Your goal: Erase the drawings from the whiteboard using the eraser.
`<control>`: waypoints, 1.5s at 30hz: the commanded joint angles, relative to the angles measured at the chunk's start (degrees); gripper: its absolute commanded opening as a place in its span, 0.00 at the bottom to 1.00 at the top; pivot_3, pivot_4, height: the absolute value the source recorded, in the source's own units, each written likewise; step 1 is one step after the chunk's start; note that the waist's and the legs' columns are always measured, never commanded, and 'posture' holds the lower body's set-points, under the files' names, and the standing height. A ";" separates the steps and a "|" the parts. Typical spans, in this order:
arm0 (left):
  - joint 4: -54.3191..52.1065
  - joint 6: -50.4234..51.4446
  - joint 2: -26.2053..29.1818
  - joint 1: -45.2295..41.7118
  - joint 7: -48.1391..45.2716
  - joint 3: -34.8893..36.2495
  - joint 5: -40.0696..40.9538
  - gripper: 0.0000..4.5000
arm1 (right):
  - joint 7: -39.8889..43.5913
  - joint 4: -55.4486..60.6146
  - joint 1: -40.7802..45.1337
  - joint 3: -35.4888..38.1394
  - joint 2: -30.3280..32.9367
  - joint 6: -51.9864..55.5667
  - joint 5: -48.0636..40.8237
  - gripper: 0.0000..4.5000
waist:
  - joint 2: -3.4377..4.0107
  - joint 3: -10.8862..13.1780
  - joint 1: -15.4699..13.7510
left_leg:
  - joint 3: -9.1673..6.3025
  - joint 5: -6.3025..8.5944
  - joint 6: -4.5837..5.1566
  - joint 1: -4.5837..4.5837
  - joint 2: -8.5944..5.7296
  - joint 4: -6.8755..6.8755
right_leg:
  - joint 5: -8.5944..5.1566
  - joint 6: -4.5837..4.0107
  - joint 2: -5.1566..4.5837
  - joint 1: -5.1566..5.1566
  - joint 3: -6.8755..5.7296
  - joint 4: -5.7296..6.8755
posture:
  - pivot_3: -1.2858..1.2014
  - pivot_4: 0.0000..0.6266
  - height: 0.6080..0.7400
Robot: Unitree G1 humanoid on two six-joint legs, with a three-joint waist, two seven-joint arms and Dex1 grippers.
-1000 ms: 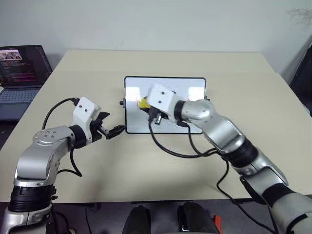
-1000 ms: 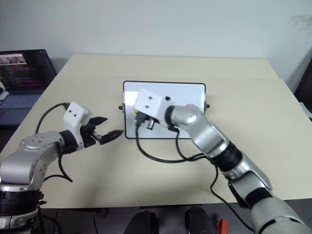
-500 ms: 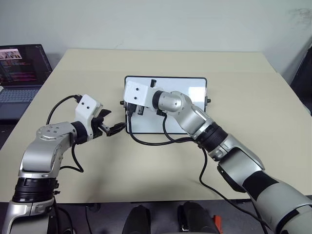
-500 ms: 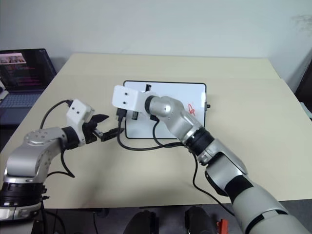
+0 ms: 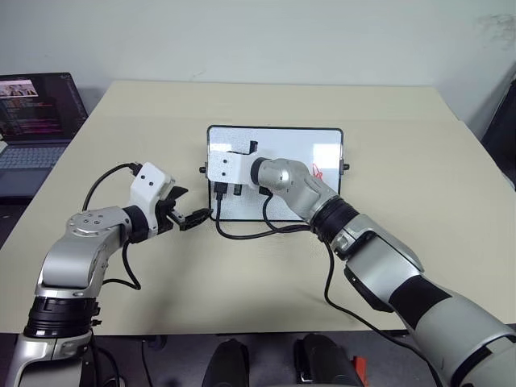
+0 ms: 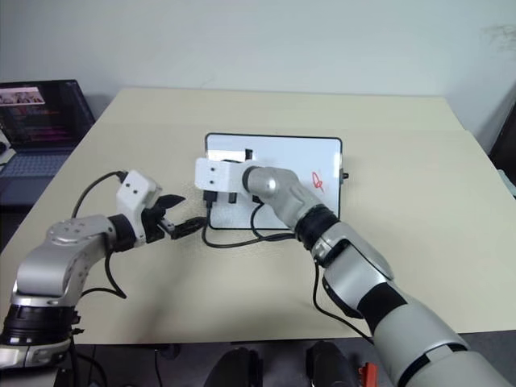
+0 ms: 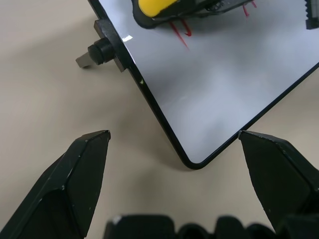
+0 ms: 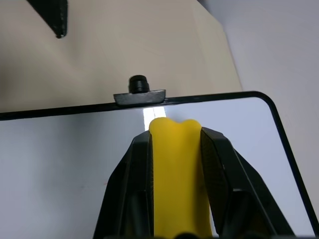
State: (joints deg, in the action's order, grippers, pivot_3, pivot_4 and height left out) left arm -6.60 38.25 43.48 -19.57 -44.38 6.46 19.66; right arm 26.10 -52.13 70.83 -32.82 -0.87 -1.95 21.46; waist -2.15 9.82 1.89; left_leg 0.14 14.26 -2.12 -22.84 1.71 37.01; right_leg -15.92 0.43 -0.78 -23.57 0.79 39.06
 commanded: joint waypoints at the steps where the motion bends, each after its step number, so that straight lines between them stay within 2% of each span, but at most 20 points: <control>1: -1.56 -1.35 0.14 -1.21 -0.01 0.44 0.09 1.00 | 3.96 -0.35 -0.20 0.46 0.45 1.28 0.81 0.22 | 0.00 0.00 0.00 | 0.00 0.00 0.00 0.01 0.00 0.01 | 0.00 0.00 0.00 0.00 0.00 0.03 | 0.52 0.24 1.00; 7: -1.29 -1.52 -0.13 -1.78 -0.25 -0.08 0.08 1.00 | 1.20 -1.05 2.41 3.47 0.60 1.83 0.36 0.22 | 0.00 0.00 0.00 | -0.02 0.00 0.00 0.03 0.00 0.02 | 0.02 -0.03 0.00 0.01 -0.02 0.09 | 0.52 0.24 1.00; 19: -1.25 -1.73 -0.59 -2.18 -0.28 -1.05 0.15 1.00 | 12.20 -1.78 0.90 4.06 1.22 5.84 0.09 0.22 | 0.00 0.00 -0.08 | -0.03 -0.01 0.00 0.09 -0.02 0.03 | 0.03 -0.04 -0.02 0.07 -0.04 0.12 | 0.52 0.24 1.00; 26: -1.49 -1.74 -0.82 -2.12 -0.22 -1.39 0.25 1.00 | 3.70 -3.99 4.83 8.29 0.03 4.58 -0.85 0.22 | 0.00 0.00 -0.11 | -0.04 -0.01 -0.01 0.12 -0.02 0.05 | 0.04 -0.07 -0.02 0.08 -0.04 0.20 | 0.52 0.24 1.00; 36: -2.01 -1.55 -1.04 -1.97 -0.03 -1.35 0.36 1.00 | 14.45 -5.01 1.95 5.59 1.47 6.41 0.59 0.22 | 0.00 0.00 -0.08 | -0.03 -0.01 -0.01 0.17 -0.03 0.04 | 0.04 -0.07 -0.02 0.13 -0.03 0.18 | 0.52 0.24 1.00; 43: -1.98 -1.58 -1.09 -2.05 -0.10 -1.49 0.37 1.00 | 5.82 -7.34 6.13 8.81 0.86 4.60 -0.04 0.22 | 0.01 0.01 -0.10 | -0.03 -0.03 -0.01 0.34 -0.03 0.06 | 0.04 -0.07 -0.02 0.24 -0.04 0.31 | 0.52 0.24 1.00; 45: -1.99 -1.59 -1.13 -2.08 -0.13 -1.55 0.37 1.00 | 6.72 -7.92 6.12 8.45 1.23 4.51 0.09 0.22 | 0.00 0.01 -0.13 | -0.04 -0.03 -0.02 0.35 -0.04 0.08 | 0.04 -0.08 -0.02 0.24 -0.04 0.36 | 0.52 0.24 1.00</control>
State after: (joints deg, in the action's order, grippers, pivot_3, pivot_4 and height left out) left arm -6.58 37.26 42.45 -20.67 -44.44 4.62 19.70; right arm 33.36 -58.98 76.24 -25.07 -0.77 2.00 21.13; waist -2.15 9.83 1.76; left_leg 0.10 14.23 -2.14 -22.49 1.67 37.08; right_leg -15.88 0.36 -0.80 -23.33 0.75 39.41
